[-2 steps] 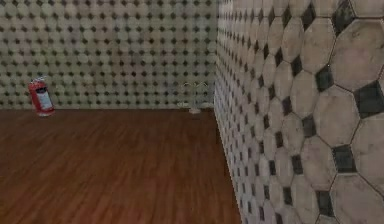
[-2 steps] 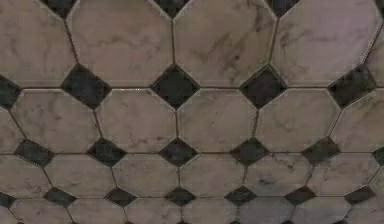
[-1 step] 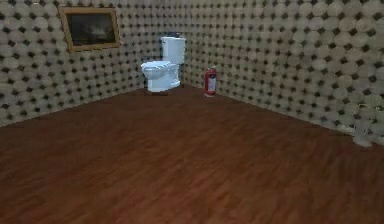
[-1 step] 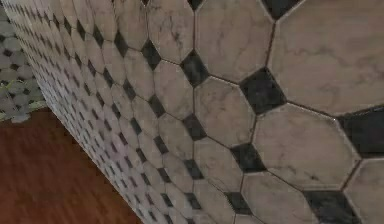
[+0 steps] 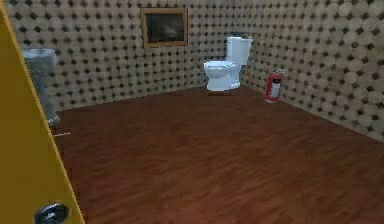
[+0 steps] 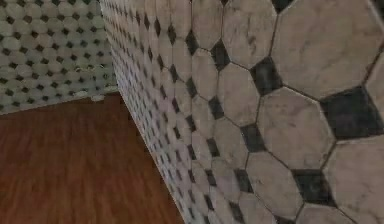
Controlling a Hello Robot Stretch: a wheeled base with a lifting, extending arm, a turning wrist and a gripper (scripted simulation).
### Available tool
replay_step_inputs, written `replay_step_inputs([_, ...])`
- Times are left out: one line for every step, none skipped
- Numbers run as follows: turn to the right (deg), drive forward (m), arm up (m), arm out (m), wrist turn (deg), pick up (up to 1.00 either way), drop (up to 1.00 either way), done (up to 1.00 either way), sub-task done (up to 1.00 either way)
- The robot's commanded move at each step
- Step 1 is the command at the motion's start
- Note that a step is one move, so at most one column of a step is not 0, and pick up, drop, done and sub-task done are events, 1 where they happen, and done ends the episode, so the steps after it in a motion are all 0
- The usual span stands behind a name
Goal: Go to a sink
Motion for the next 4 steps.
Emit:
replay_step_inputs([0.0,1.0,0.0,0.0,0.0,0.0,0.0,0.0,0.0])
replay_step_inputs([-12.0,0.0,0.0,0.0,0.0,0.0,0.0,0.0,0.0])
replay_step_inputs([0.0,0.1,0.0,0.0,0.0,0.0,0.0,0.0,0.0])
replay_step_inputs([-27.0,0.0,0.0,0.0,0.0,0.0,0.0,0.0,0.0])
